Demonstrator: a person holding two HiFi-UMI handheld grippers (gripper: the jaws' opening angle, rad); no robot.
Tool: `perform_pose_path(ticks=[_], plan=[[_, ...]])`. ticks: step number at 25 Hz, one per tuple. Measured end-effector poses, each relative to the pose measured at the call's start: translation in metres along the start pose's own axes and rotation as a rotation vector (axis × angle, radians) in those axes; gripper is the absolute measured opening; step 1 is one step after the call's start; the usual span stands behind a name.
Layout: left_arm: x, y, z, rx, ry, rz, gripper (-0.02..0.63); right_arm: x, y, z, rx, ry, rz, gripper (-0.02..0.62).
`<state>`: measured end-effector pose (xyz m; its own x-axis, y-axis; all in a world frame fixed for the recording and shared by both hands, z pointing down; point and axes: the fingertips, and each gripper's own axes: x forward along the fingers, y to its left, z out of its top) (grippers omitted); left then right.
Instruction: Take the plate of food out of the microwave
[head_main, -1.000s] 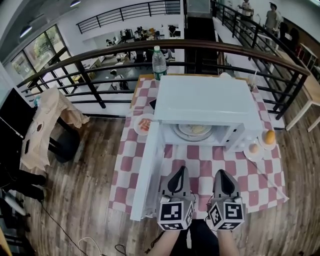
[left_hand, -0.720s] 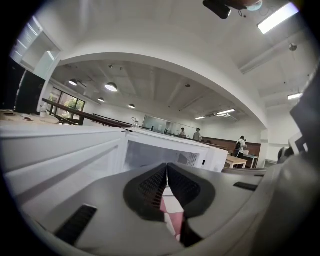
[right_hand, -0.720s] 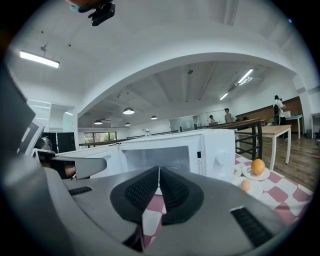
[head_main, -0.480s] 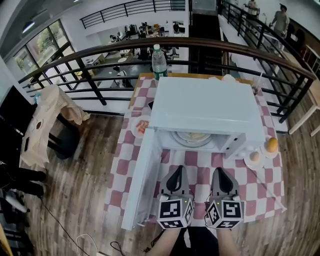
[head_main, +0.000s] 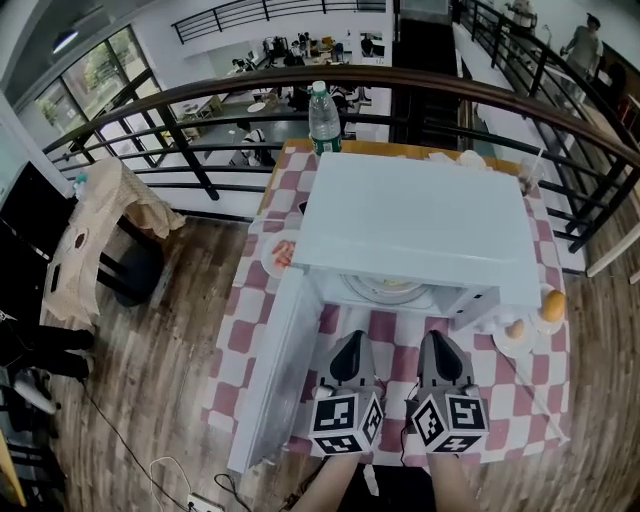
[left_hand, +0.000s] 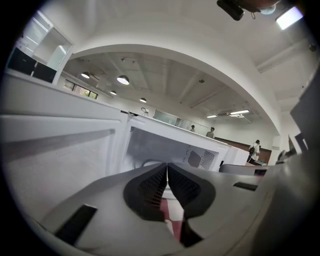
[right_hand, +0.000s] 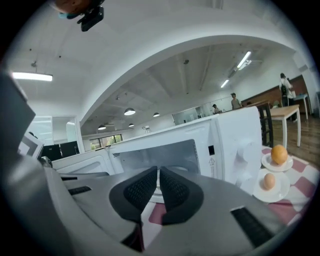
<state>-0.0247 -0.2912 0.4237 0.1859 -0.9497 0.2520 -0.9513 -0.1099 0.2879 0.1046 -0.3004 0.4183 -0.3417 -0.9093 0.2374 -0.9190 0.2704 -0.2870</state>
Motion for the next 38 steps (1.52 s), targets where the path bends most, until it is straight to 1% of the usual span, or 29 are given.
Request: perform_pose_path(ticks=[2,8,9,14,20,23,26,30,32,35,38], plan=[[0.007,0.003,-0.005,-0.033,0.022,0.007,0.012,0.008,-0.005,-0.003,0.039,0.015,0.004,0.029],[0.024,0.011,-0.018,-0.127,0.07,0.04,0.015,0.029,-0.015,-0.013,0.103,0.058,0.024,0.032],[0.027,0.012,-0.02,-0.139,0.074,0.044,0.025,0.032,-0.016,-0.014,0.106,0.062,0.028,0.032],[0.043,0.011,-0.026,-0.165,0.085,0.056,0.026,0.047,-0.025,-0.02,0.146,0.084,0.05,0.032],[0.059,0.007,-0.037,-0.216,0.111,0.06,0.035,0.058,-0.04,-0.028,0.172,0.117,0.063,0.034],[0.062,0.007,-0.044,-0.279,0.124,0.058,0.037,0.059,-0.042,-0.032,0.178,0.127,0.073,0.034],[0.067,0.008,-0.052,-0.376,0.134,0.049,0.081,0.058,-0.045,-0.037,0.184,0.134,0.072,0.034],[0.072,0.012,-0.056,-0.506,0.128,0.038,0.083,0.055,-0.043,-0.045,0.192,0.155,0.073,0.034],[0.077,0.014,-0.057,-0.555,0.128,0.027,0.104,0.053,-0.042,-0.048,0.192,0.161,0.07,0.034],[0.088,0.014,-0.055,-0.58,0.127,0.007,0.121,0.052,-0.042,-0.052,0.191,0.158,0.053,0.034],[0.099,0.014,-0.053,-0.606,0.133,-0.015,0.121,0.05,-0.044,-0.052,0.199,0.151,0.03,0.034]])
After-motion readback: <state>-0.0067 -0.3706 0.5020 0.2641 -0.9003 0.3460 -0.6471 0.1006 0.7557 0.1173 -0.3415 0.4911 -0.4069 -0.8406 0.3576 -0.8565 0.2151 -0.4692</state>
